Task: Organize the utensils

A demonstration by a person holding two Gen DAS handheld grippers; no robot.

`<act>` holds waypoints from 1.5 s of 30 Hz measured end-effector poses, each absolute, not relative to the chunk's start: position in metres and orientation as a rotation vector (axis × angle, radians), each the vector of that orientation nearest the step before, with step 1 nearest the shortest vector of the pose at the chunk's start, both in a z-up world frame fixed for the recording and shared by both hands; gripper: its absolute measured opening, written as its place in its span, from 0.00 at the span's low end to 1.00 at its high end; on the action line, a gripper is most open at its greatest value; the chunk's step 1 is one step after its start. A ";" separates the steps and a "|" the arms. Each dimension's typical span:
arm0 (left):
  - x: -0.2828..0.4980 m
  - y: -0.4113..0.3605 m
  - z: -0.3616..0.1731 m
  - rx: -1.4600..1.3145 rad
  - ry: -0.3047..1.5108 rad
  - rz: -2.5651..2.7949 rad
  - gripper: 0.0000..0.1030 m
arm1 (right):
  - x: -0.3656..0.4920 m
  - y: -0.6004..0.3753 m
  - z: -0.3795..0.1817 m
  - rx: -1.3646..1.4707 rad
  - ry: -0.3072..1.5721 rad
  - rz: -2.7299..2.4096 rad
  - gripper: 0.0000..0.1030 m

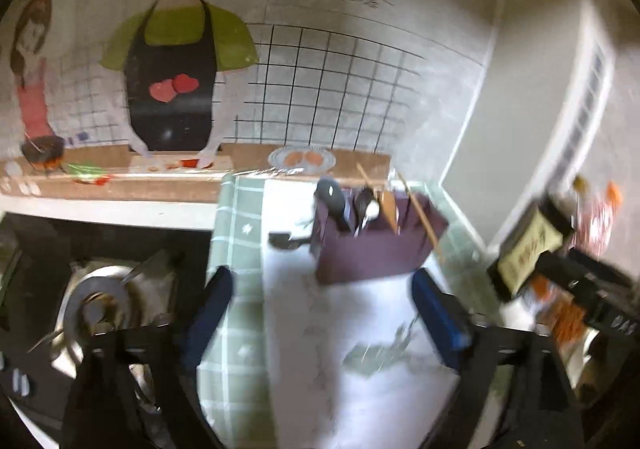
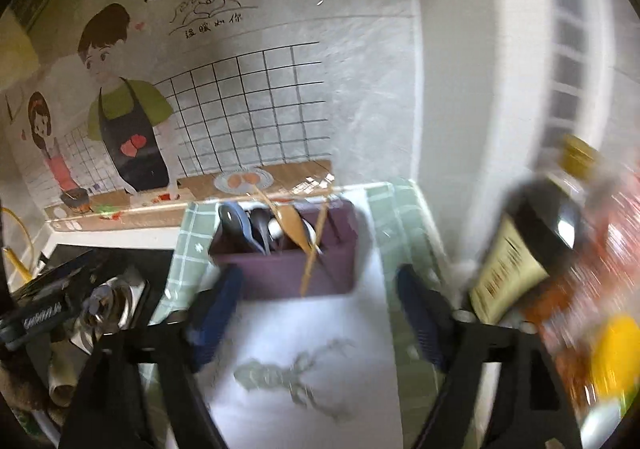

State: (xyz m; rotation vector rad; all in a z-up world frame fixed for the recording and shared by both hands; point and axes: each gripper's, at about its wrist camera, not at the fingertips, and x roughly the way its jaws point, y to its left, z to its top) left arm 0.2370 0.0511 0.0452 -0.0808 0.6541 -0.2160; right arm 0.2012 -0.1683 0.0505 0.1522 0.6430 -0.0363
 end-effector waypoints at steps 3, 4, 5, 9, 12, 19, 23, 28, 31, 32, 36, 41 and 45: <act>0.193 0.049 0.033 0.005 0.608 -0.181 1.00 | 0.165 -0.161 0.041 0.149 0.636 -0.064 0.96; 0.180 0.049 0.030 0.013 0.603 -0.163 1.00 | 0.154 -0.158 0.037 0.145 0.633 -0.060 0.96; 0.172 0.049 0.027 0.010 0.605 -0.158 1.00 | 0.146 -0.156 0.032 0.140 0.634 -0.063 0.97; 0.141 0.039 0.021 0.006 0.605 -0.128 1.00 | 0.119 -0.148 0.018 0.111 0.644 -0.044 0.97; 0.126 0.031 0.018 -0.008 0.624 -0.109 1.00 | 0.104 -0.147 0.010 0.088 0.648 -0.042 0.97; 0.096 0.016 0.016 -0.001 0.638 -0.067 1.00 | 0.075 -0.156 -0.003 0.033 0.616 -0.048 0.97; 0.088 0.014 0.016 -0.019 0.644 -0.052 1.00 | 0.068 -0.166 -0.006 0.058 0.619 -0.036 0.97; 0.082 0.015 0.017 -0.026 0.652 -0.038 1.00 | 0.063 -0.167 -0.007 0.034 0.612 -0.027 0.97; 0.077 0.013 0.018 -0.022 0.650 -0.038 1.00 | 0.060 -0.167 -0.007 0.041 0.610 -0.025 0.97; 0.076 0.014 0.018 -0.023 0.650 -0.038 1.00 | 0.059 -0.168 -0.007 0.043 0.612 -0.022 0.97; 0.073 0.015 0.018 -0.034 0.649 -0.032 1.00 | 0.057 -0.165 -0.007 0.033 0.613 -0.018 0.97; 0.069 0.017 0.019 -0.041 0.654 -0.033 1.00 | 0.054 -0.162 -0.004 0.028 0.606 -0.018 0.97; 0.069 0.019 0.018 -0.042 0.655 -0.031 1.00 | 0.054 -0.161 -0.004 0.028 0.606 -0.021 0.97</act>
